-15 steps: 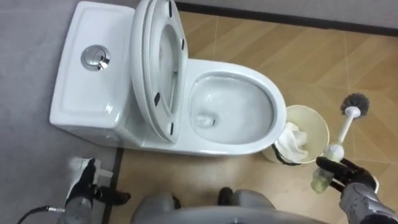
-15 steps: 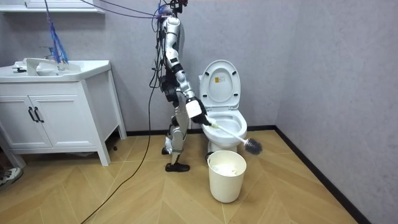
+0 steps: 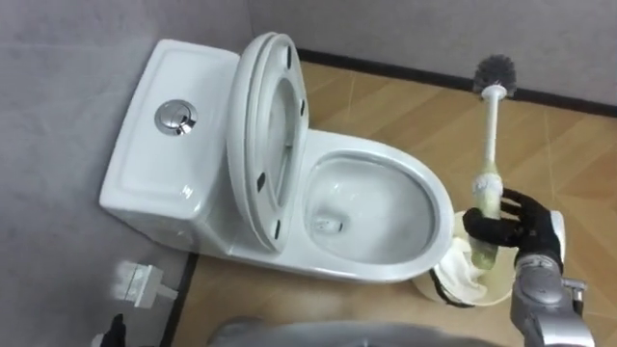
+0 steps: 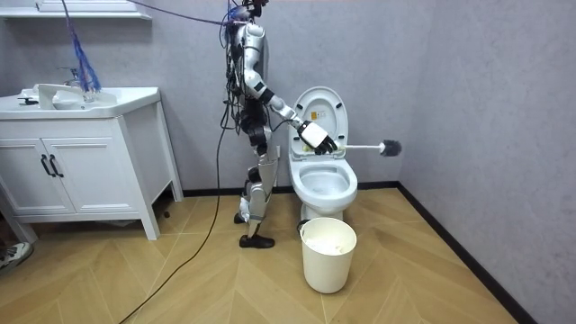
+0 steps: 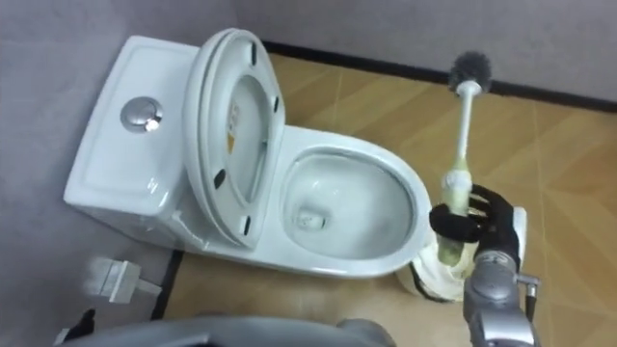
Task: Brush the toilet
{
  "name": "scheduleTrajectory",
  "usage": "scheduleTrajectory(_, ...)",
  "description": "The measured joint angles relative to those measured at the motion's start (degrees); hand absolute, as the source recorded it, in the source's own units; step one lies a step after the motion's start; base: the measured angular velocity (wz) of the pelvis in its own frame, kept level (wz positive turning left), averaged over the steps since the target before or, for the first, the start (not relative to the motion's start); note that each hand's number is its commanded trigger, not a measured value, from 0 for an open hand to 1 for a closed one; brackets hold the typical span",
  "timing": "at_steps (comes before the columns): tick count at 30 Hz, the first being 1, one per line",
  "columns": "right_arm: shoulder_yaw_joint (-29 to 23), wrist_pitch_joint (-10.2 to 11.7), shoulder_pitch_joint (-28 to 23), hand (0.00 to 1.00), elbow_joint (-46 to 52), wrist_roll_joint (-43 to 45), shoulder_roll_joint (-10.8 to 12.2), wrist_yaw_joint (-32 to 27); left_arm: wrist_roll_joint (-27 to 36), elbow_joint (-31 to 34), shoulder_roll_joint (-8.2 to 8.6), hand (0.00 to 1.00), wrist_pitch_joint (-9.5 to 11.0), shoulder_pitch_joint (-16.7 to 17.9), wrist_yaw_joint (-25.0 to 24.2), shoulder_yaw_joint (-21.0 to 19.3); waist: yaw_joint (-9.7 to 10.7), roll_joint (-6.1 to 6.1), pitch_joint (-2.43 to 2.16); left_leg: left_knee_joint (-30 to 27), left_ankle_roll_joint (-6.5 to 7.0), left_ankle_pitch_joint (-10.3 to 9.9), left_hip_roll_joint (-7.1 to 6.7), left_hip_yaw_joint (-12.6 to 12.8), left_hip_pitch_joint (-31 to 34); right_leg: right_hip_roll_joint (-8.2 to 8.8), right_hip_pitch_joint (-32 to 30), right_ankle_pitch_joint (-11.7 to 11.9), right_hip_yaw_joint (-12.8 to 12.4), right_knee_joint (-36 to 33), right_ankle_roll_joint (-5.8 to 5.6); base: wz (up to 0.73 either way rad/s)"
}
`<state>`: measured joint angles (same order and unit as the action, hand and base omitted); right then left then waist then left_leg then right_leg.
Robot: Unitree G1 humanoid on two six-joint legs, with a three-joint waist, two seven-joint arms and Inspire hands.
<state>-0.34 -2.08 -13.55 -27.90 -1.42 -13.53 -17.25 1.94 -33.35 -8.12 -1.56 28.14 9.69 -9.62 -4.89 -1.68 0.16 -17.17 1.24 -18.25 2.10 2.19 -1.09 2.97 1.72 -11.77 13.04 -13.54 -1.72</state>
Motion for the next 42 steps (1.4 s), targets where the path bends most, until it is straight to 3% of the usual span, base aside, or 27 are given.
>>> scheduleTrajectory(2,1.3,0.1,-0.3,1.00,0.1,2.4,0.3,1.3,-0.2,7.5,0.89,0.00,0.3,1.4,2.3,-0.7,-0.8,-0.16,0.06,-0.4,-0.07,0.2,-0.12,-1.3,0.5,0.14,0.4,0.0,1.4,-0.1,0.00,0.33)
scheduleTrajectory(8,3.4,2.6,-0.5,1.00,-4.3,11.0,1.4,4.1,-1.9,17.6,1.15,0.00,1.2,1.8,4.3,-0.6,-3.2,-0.17,0.11,0.0,-0.19,0.7,-0.71,-3.6,0.7,0.51,1.2,-0.4,3.1,-0.1,-0.43,0.20)
scheduleTrajectory(13,6.6,2.9,-0.7,1.00,-10.6,14.3,1.4,6.0,-9.0,26.3,1.00,0.00,1.5,3.5,7.2,1.5,-4.4,-0.95,0.05,-0.5,-0.22,1.2,-1.03,-4.9,1.4,0.86,1.3,-0.4,4.9,0.0,-0.43,0.18)
scheduleTrajectory(16,7.6,5.2,-0.1,1.00,-16.5,14.8,1.3,6.7,-12.2,31.2,0.50,0.00,1.7,3.6,8.2,3.8,-4.7,-0.75,0.26,-0.6,-0.20,1.3,-1.27,-5.9,2.1,0.96,1.2,-0.4,5.4,0.0,-0.43,0.13)
scheduleTrajectory(18,7.6,6.5,0.0,1.00,-18.5,14.9,1.3,6.9,-14.8,35.2,0.37,0.00,2.4,3.5,8.5,4.1,-4.7,-0.87,0.39,-0.6,-0.23,1.4,-1.51,-6.3,2.5,1.04,0.9,-0.4,5.8,0.0,-0.43,0.08)
scheduleTrajectory(20,7.5,8.2,0.6,1.00,-21.3,15.3,1.3,7.3,-19.0,38.4,-0.37,0.00,5.7,2.2,9.4,4.4,-4.1,-0.97,0.35,-0.4,-0.30,1.6,-1.67,-6.2,2.5,1.04,0.8,-0.4,5.8,0.0,-0.43,0.00)
scheduleTrajectory(23,7.5,10.0,1.1,1.00,-23.5,14.9,1.2,8.3,-22.4,39.2,-1.40,0.00,9.6,-1.3,11.8,6.3,-2.7,-0.94,0.31,-0.3,-0.38,1.8,-1.92,-6.9,2.5,1.08,1.1,-0.4,6.5,0.1,-0.42,0.10)
scheduleTrajectory(25,7.5,10.4,1.0,1.00,-24.1,14.7,1.2,8.8,-24.3,39.3,-1.86,0.00,10.5,-3.3,12.8,7.1,-1.7,-1.02,0.17,-0.1,-0.45,1.8,-1.95,-7.0,2.5,1.06,1.2,-0.4,6.7,0.2,-0.42,0.04)
scheduleTrajectory(32,7.5,10.4,1.4,1.00,-31.7,16.0,0.8,11.3,-29.1,36.8,-2.86,0.00,12.5,-5.5,14.7,9.4,-0.5,-0.61,-0.09,0.6,-0.30,2.4,-1.99,-5.6,1.4,1.12,1.3,-0.4,5.7,1.0,-0.37,-0.07)
scheduleTrajectory(42,5.0,8.3,1.6,1.00,-34.4,24.9,-0.5,12.0,-30.8,31.8,-3.32,0.00,12.5,-5.9,14.5,11.7,0.4,0.42,0.05,2.8,-0.25,3.0,-1.89,-3.4,0.6,1.16,0.3,-0.3,3.4,0.8,-0.26,-0.12)
